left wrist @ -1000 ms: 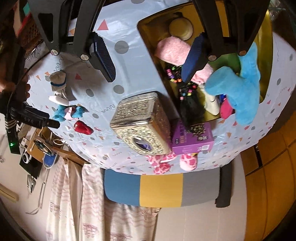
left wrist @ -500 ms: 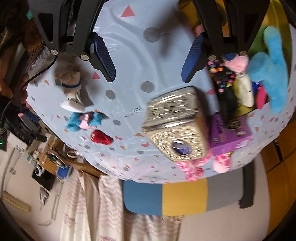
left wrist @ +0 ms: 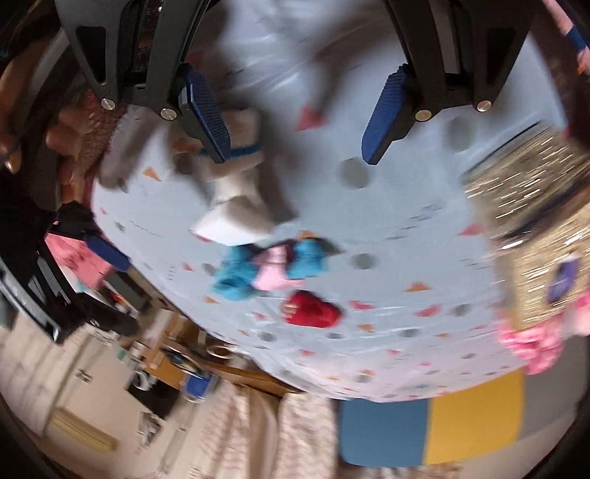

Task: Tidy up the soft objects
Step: 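Move the left gripper to the white knit sock and grasp it, then lift the knit sock with the left gripper while the right gripper grasps the white foam block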

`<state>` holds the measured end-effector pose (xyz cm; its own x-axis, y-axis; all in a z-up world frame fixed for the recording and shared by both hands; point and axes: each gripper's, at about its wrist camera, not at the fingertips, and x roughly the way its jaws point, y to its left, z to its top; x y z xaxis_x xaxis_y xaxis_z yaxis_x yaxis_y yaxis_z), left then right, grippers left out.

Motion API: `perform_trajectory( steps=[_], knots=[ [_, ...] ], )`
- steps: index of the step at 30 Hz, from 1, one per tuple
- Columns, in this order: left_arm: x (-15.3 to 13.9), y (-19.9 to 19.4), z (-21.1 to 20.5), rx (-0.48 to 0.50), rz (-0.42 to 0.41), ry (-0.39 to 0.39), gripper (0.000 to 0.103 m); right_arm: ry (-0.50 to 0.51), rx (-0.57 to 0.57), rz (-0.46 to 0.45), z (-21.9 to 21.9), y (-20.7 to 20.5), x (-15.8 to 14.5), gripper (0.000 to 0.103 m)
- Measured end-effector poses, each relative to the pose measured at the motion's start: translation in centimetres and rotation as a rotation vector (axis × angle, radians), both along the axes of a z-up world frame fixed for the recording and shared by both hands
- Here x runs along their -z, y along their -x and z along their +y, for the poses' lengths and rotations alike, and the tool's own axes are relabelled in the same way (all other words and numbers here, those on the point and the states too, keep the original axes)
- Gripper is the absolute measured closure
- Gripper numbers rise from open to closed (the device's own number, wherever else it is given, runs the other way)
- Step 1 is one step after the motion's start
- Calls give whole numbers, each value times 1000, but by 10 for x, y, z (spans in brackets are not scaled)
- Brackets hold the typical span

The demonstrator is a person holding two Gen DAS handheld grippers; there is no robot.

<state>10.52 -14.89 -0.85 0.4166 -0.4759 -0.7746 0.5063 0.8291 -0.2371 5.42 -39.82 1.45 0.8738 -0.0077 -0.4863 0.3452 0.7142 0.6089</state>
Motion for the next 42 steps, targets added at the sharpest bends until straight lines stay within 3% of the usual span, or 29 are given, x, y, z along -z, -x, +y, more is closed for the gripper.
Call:
perform_trajectory(
  steps=[3, 9, 11, 14, 18, 25, 29, 34, 38, 42],
  knots=[
    [7, -7, -33, 79, 23, 8, 26, -10, -8, -4, -1, -1, 1, 20],
    [30, -15, -75, 137, 87, -6, 28, -41, -1, -3, -4, -1, 5, 20],
    [41, -17, -87, 144, 104, -22, 55, -50, -1, 1, -5, -2, 6, 20],
    [55, -19, -95, 159, 138, -40, 62, -54, -3, 5, -6, -3, 7, 20],
    [54, -13, -78, 152, 92, -31, 62, -55, -7, 15, -6, -4, 8, 20],
    [56, 6, 9, 7, -18, -77, 59, -69, -12, 53, -7, -9, 13, 20],
    [61, 14, 44, -53, -36, -94, 59, -58, -41, 98, -4, -16, 15, 20],
    [71, 24, 45, -29, -84, -133, 59, -105, -210, 190, 8, -37, 25, 20],
    [72, 23, 46, -34, -85, -118, 60, -130, -424, 300, 46, -60, 37, 20],
    [72, 22, 47, -45, -76, -100, 60, -317, -616, 379, 89, -73, 64, 20]
  ],
)
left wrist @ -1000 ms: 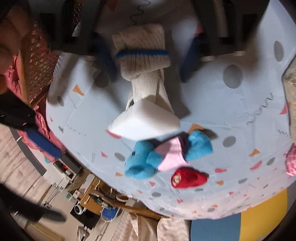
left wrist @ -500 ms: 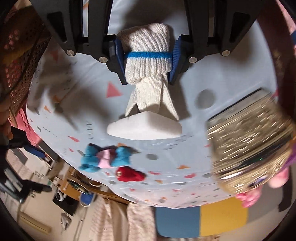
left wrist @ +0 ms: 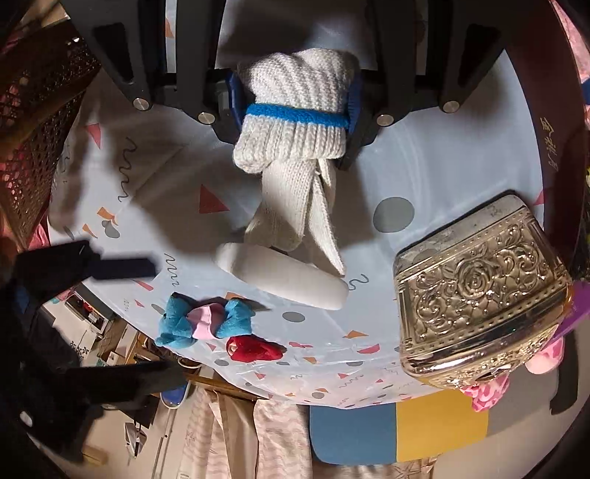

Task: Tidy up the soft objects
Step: 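Lift the knit sock with the left gripper while the right gripper grasps the white foam block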

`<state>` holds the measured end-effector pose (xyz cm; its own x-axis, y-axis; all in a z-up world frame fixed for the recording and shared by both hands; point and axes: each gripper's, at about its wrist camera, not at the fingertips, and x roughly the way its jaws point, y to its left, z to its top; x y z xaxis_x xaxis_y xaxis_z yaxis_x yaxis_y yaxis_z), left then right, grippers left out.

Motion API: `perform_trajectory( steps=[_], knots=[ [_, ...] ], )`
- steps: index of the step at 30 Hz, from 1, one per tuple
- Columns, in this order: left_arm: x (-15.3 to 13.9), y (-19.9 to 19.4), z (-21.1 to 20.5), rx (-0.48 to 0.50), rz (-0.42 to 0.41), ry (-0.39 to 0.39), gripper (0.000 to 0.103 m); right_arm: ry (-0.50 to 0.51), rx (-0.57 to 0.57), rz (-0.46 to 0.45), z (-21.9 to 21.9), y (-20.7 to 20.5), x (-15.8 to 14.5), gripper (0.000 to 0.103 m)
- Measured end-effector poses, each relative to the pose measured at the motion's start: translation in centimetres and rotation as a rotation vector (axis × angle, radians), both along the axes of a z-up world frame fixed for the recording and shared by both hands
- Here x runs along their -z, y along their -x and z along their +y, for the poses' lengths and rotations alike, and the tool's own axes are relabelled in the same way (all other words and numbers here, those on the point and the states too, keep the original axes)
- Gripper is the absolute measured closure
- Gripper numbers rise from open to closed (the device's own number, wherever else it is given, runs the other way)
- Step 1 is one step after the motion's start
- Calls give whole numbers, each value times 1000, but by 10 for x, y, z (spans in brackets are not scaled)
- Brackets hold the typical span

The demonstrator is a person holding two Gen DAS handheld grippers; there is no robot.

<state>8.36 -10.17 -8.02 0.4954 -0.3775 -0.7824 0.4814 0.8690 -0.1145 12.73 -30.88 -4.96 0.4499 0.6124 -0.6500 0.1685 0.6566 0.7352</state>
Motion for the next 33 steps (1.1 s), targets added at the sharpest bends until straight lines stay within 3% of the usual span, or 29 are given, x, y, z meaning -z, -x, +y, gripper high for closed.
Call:
perform_trajectory(
  steps=[4, 8, 11, 13, 15, 18, 22, 25, 27, 29, 33],
  knots=[
    [-1, 2, 4, -8, 13, 12, 60, -93, -28, 52, 28, -23, 19, 21],
    [-2, 4, 7, -17, 28, 26, 60, -121, 35, -43, 27, -46, 5, 21],
    [-2, 9, 6, -13, 14, 10, 60, 7, 95, -72, 18, -58, -8, 21],
    [-3, 10, 5, -11, 11, 4, 60, 142, 99, -15, 16, -59, -12, 21],
    [-2, 11, 3, -8, 8, -3, 60, 199, 80, 54, 18, -54, -8, 19],
    [-2, 12, 4, -13, 5, -4, 60, 80, -15, 109, 29, -37, 8, 19],
    [-1, 13, 3, -13, -2, -3, 60, -15, -42, 151, 48, -39, 31, 19],
    [-1, 15, 5, -11, 1, 1, 60, -137, -22, 81, 56, -61, 27, 19],
    [-1, 16, 6, -11, 1, 0, 60, -146, 18, 21, 51, -67, 15, 19],
    [-1, 16, 5, -10, 0, -4, 60, -89, 60, -37, 41, -75, -2, 19],
    [0, 17, 7, -16, 5, 8, 60, 249, 48, -15, 38, -77, -28, 19]
  ],
)
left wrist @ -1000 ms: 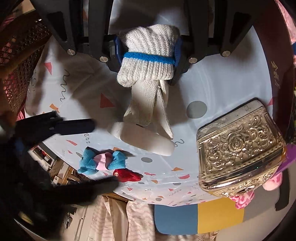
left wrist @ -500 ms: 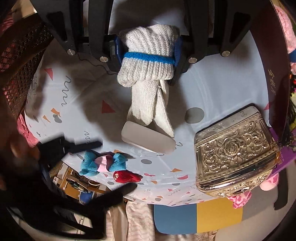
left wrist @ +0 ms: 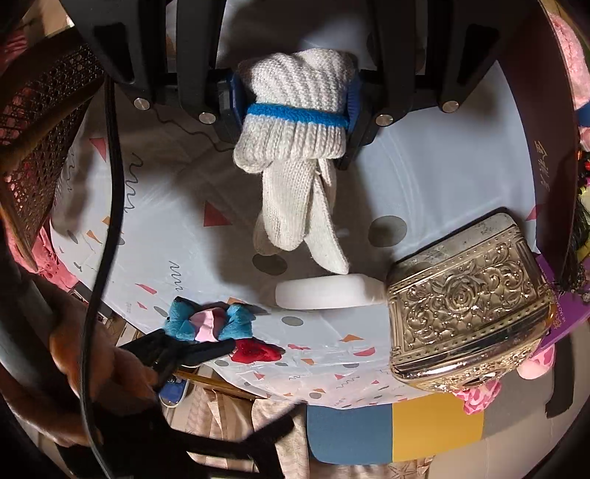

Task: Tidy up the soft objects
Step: 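Lift the knit sock with the left gripper while the right gripper grasps the white foam block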

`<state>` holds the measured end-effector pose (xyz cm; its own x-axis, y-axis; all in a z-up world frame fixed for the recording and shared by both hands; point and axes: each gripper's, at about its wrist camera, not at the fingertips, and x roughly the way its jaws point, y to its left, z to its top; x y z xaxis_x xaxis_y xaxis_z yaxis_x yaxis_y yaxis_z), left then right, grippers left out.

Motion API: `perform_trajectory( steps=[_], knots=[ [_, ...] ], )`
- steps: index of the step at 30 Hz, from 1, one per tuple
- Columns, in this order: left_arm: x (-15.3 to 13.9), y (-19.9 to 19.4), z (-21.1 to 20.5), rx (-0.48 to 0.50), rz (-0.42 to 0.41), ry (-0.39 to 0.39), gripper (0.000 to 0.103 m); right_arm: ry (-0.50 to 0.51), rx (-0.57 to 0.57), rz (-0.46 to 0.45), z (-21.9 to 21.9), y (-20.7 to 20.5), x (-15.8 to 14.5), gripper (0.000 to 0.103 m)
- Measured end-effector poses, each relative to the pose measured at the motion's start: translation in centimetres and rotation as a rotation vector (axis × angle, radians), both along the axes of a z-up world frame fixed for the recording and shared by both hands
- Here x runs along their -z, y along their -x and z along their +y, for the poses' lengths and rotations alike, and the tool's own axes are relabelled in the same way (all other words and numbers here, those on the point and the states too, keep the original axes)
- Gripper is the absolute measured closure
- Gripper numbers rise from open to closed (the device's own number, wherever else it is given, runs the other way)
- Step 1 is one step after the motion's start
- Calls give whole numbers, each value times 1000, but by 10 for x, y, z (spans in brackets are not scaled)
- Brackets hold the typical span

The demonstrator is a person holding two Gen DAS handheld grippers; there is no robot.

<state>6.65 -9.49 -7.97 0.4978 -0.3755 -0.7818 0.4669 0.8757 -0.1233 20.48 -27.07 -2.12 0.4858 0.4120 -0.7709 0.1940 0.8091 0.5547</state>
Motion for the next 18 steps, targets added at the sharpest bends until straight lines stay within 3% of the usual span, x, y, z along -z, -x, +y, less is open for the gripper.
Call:
perform_trajectory(
  steps=[4, 9, 14, 15, 16, 18],
  knots=[
    [-1, 0, 1, -2, 9, 5, 60, 65, -203, 78, 27, 9, 11, 19],
    [-3, 2, -1, 9, -4, -21, 60, 39, -326, 75, 59, 16, 11, 18],
    [-3, 5, -4, 11, -9, -30, 60, 177, -433, 138, 95, 1, 22, 17],
    [-2, 5, -4, 11, -11, -32, 60, 210, -427, 137, 99, -1, 26, 21],
    [-2, 5, -5, 12, -13, -34, 60, 213, -427, 128, 99, -1, 29, 37],
    [-2, 6, -5, 14, -13, -33, 60, 218, -397, 138, 91, -3, 32, 43]
  ],
)
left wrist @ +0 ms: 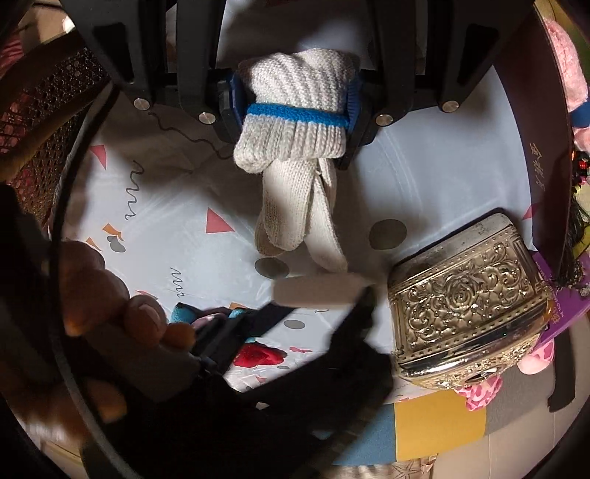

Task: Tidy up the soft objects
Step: 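Lift the knit sock with the left gripper while the right gripper grasps the white foam block, then carry the white knit sock over the gold tray with the left gripper while the right holds the foam block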

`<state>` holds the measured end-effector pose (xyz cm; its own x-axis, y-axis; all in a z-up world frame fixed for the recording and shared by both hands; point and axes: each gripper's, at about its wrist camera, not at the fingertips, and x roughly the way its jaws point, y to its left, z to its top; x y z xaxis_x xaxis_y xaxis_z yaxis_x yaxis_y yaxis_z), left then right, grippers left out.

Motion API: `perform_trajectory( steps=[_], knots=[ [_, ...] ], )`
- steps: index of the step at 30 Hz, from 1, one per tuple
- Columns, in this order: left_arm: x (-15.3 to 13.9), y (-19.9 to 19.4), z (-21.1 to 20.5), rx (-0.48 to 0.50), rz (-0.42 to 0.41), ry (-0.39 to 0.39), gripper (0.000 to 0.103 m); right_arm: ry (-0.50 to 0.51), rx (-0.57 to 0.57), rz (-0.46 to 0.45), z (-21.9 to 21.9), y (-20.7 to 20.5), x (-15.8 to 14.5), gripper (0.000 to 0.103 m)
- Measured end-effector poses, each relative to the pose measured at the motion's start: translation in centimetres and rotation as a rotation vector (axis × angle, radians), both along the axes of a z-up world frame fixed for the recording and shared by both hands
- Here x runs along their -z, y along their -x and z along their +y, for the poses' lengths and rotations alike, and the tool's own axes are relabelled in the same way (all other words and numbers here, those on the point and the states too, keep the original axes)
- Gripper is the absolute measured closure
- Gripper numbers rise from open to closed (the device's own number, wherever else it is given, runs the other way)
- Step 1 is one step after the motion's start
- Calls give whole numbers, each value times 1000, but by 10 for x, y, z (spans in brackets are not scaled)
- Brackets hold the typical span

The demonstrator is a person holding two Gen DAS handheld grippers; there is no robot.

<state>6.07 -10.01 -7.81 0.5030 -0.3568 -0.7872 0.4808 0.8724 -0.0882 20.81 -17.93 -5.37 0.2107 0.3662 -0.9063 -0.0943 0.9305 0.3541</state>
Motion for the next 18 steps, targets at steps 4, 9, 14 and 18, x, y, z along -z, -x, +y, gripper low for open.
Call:
perform_trajectory(
  steps=[4, 9, 14, 18],
  knots=[
    [0, 2, 2, -1, 3, 8, 60, 69, 42, 6, -37, 10, 10, 43],
    [1, 4, 4, -14, 6, 21, 57, 161, 28, -33, -57, 29, 19, 42],
    [1, 3, 3, -16, 15, 19, 54, 154, 39, -59, -60, 27, 22, 27],
    [0, 2, 0, -12, 20, 12, 53, 236, 11, -82, -51, 17, 24, 27]
  ],
)
